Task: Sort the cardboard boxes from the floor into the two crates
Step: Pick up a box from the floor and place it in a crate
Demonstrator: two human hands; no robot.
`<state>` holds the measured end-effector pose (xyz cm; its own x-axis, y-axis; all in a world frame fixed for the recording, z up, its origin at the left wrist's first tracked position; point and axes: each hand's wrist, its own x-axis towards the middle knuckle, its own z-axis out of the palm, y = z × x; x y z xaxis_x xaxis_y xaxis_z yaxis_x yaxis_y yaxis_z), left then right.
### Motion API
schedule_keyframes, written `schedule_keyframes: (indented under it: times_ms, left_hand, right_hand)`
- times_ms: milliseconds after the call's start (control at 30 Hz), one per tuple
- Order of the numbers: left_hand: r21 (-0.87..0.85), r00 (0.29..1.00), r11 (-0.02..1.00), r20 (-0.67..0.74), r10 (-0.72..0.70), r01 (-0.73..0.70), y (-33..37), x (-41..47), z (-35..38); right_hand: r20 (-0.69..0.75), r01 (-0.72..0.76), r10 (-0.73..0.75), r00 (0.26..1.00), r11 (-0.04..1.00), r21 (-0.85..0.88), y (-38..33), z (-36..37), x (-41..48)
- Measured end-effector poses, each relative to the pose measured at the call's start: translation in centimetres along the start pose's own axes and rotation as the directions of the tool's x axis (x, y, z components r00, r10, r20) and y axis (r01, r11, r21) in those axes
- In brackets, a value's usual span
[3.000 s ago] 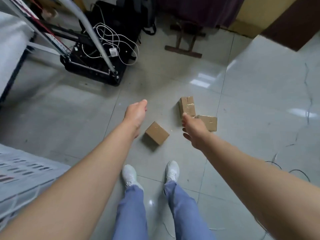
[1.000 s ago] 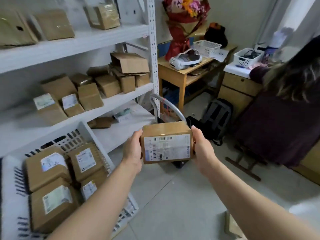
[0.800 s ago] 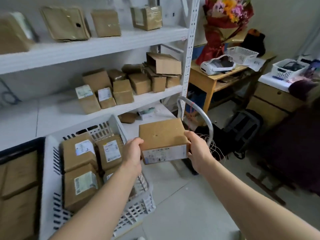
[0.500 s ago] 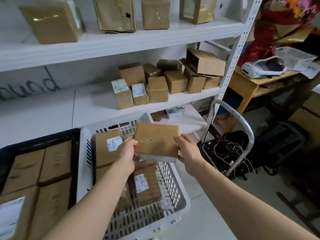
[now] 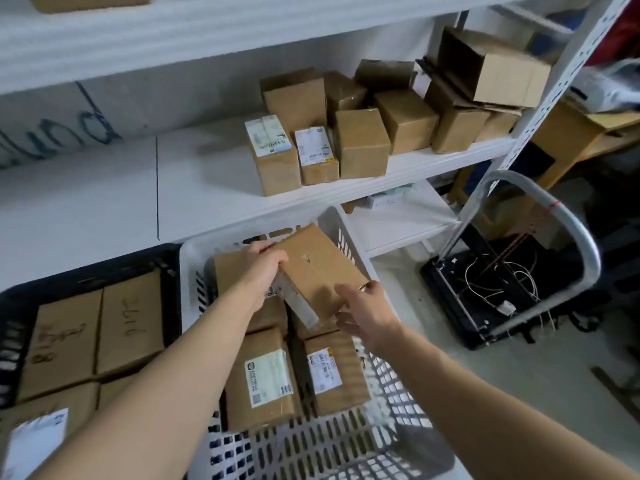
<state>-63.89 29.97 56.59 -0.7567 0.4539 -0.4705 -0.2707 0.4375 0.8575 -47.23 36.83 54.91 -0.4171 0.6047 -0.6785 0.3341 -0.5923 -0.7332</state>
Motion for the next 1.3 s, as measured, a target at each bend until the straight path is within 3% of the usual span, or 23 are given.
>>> schedule_keyframes:
  times_ms: [300,467,633,867,933,1067,1200,1300]
  left_hand:
    - [0.055,0.994,0.998,0.102,-0.042,0.036,-1.8,5.2,1.7]
    - [-0.015,0.979,0.991,0.156,-0.130,0.134,-2.8,6.2,2.1]
    - [-0.100,0.946,0.965,0.246,-0.211,0.241,-3.8,6.0,2.2]
    - [-0.157,0.958,0.957,0.192,-0.212,0.243,-4.1,4.6,2.2]
    - [-0.165,0.968,0.964,0.172,-0.181,0.209,-3.5,4.1,1.9]
    - [-0.187,0.992,0.979,0.113,-0.060,0.080,-0.9,2.2,2.0]
    - [-0.213,0.987,0.974,0.123,0.100,-0.072,2.5,-1.3,4.5]
    - [-0.208,0.951,0.964,0.227,0.210,-0.164,4.5,-5.1,8.9]
  right_hand:
    - [-0.037,-0.177,0.180,0.983,0.981,0.075,1.5,1.3,3.3]
    - [0.038,-0.269,0.267,0.963,0.951,0.150,1.6,1.7,5.8]
    - [0.046,-0.298,0.294,0.955,0.941,0.160,2.1,3.0,7.5]
    - [0.004,-0.268,0.268,0.963,0.960,0.087,1.4,3.4,7.9]
    - [-0.035,-0.224,0.224,0.974,0.975,0.007,1.0,2.9,7.4]
    - [-0.118,-0.004,-0.011,0.993,0.992,-0.124,-0.9,1.5,5.2]
    - [-0.138,0.190,-0.184,0.973,0.981,0.031,-3.5,-1.5,1.2]
    - [-0.272,0.304,-0.283,0.920,0.952,0.038,-4.1,-6.0,-1.8]
